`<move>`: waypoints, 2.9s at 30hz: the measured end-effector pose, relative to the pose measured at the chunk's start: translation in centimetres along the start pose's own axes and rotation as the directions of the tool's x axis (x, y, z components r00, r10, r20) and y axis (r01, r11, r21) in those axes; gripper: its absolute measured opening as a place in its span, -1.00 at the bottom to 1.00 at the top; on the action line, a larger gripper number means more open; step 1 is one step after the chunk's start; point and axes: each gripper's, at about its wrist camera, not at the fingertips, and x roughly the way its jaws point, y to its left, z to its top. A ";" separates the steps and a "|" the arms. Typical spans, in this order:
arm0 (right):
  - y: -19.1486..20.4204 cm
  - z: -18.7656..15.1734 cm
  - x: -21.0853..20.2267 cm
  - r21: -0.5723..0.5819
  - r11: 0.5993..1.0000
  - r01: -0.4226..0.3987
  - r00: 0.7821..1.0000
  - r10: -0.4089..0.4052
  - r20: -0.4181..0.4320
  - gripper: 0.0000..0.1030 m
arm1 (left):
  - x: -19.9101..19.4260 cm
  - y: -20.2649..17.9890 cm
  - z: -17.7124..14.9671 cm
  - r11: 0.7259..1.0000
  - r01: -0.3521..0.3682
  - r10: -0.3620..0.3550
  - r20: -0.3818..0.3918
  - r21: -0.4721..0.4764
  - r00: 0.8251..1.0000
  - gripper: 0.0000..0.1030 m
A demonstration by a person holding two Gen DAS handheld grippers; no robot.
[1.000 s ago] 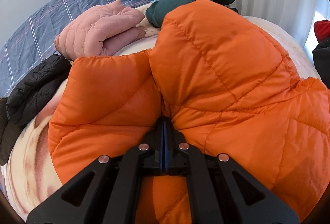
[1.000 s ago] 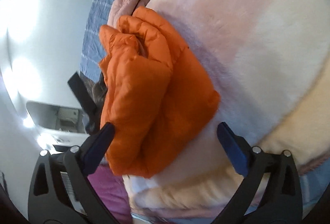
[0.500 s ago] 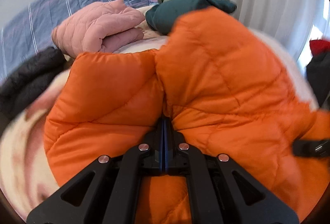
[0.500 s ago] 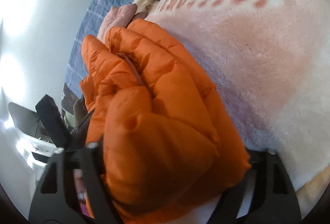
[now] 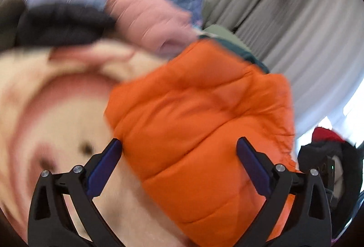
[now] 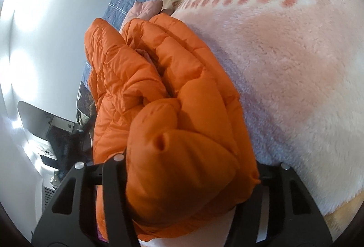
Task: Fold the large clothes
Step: 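Lift the rolled orange jacket with both tools off the blanket, then carry the jacket onto the dark folded garment and open both tools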
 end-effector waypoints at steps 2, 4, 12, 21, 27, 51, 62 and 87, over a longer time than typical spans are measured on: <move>0.2 0.0 0.2 -0.011 1.000 0.004 1.000 -0.004 0.003 0.08 | 1.2 1.5 -0.6 0.988 0.110 -0.113 -0.018 -0.112 0.993 0.97; 0.2 -0.1 0.2 -0.021 1.000 0.004 1.000 -0.004 0.002 0.08 | 3.7 3.2 -1.2 0.935 0.240 -0.257 -0.030 -0.262 0.966 0.97; 3.6 -0.5 -0.1 -0.194 0.979 0.059 0.998 -0.052 0.044 -0.32 | 2.9 -2.4 1.0 0.976 0.217 -0.218 0.034 0.028 0.975 0.14; 16.7 -0.8 0.8 -0.479 0.871 -0.113 0.991 0.133 0.008 -0.38 | -11.7 -5.9 7.6 0.964 0.046 -0.118 0.264 0.263 0.957 0.11; 30.2 -0.4 8.9 -0.594 0.758 -0.270 0.960 0.261 -0.102 -0.38 | -22.5 -3.3 14.4 0.934 -0.244 0.112 0.434 0.261 0.894 0.13; 48.4 -0.8 56.5 -0.341 0.930 -0.139 0.968 0.055 -0.244 0.29 | -15.4 28.3 24.7 0.560 -0.828 0.741 0.437 0.019 0.510 0.97; 46.0 1.9 40.0 -0.613 0.769 -0.183 0.979 0.089 -0.182 0.85 | -20.3 18.4 15.6 0.642 -0.757 0.604 0.529 0.119 0.596 0.97; 28.6 -4.8 7.9 -0.753 0.627 0.200 0.962 0.020 0.273 0.96 | -19.5 -6.5 -2.5 0.747 -0.656 0.610 0.501 -0.105 0.614 0.97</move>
